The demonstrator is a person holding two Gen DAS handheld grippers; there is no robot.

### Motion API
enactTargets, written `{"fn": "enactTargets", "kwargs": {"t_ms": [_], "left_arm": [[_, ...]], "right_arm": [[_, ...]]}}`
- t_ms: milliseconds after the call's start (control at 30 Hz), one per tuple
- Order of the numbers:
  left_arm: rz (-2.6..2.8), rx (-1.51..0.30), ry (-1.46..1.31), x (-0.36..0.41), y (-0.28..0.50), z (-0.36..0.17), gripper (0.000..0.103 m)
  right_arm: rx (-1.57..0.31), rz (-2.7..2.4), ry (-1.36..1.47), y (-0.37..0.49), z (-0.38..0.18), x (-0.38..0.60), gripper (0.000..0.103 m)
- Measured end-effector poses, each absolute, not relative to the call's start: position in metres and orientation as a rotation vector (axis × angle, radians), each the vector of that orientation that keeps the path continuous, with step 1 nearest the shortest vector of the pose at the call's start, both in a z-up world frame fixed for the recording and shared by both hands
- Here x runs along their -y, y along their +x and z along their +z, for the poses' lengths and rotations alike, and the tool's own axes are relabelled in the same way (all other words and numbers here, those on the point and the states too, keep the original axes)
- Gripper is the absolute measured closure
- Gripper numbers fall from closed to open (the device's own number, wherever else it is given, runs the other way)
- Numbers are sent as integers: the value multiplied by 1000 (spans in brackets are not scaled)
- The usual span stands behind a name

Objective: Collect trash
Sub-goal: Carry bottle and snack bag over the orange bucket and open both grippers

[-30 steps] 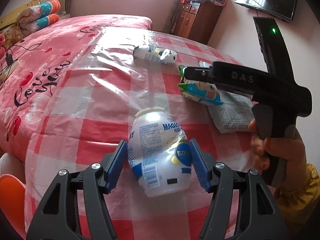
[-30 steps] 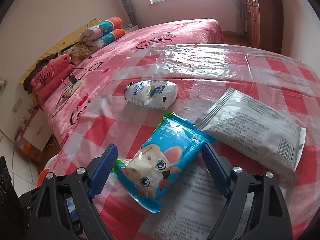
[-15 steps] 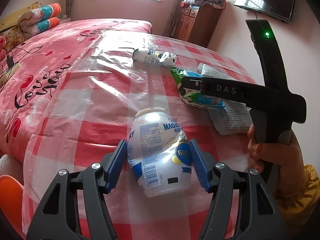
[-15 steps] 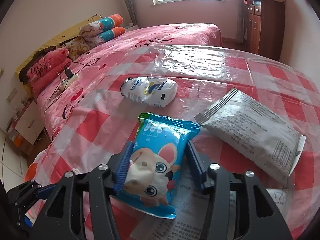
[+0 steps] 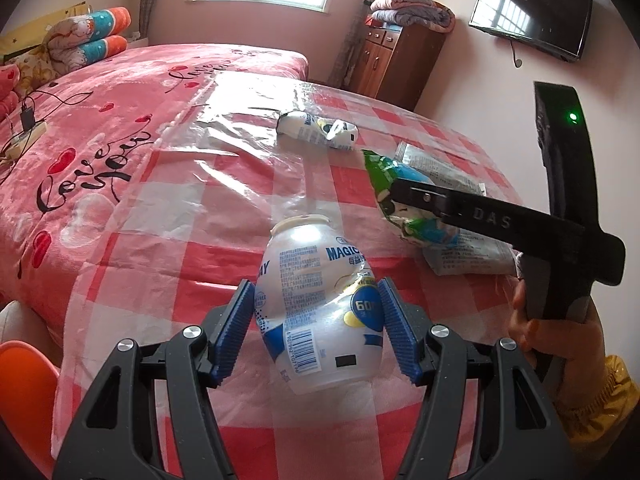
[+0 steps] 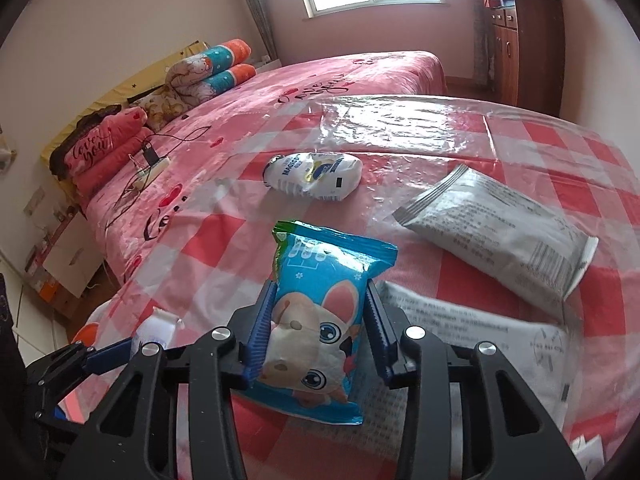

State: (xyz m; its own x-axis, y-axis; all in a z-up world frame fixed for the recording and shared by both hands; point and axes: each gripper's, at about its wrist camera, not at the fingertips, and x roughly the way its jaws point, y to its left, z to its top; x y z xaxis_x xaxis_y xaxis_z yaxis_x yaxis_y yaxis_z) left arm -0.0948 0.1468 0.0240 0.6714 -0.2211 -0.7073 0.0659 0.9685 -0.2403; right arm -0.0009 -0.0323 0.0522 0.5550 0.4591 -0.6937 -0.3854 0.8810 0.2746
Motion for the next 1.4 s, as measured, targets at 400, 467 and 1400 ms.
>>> {"fn": "enactTargets", "kwargs": {"t_ms": [400, 467, 1400], "left_arm": [[-137, -788, -217, -165, -115, 35, 39], [-129, -782, -222, -170, -119, 36, 39], [138, -757, -339, -305, -210, 28, 39]], "right_arm": [[-807, 567, 136, -37, 76, 31, 59], [-803, 585, 141, -44, 80, 28, 59], [-889, 990, 16, -133, 105, -131, 59]]}}
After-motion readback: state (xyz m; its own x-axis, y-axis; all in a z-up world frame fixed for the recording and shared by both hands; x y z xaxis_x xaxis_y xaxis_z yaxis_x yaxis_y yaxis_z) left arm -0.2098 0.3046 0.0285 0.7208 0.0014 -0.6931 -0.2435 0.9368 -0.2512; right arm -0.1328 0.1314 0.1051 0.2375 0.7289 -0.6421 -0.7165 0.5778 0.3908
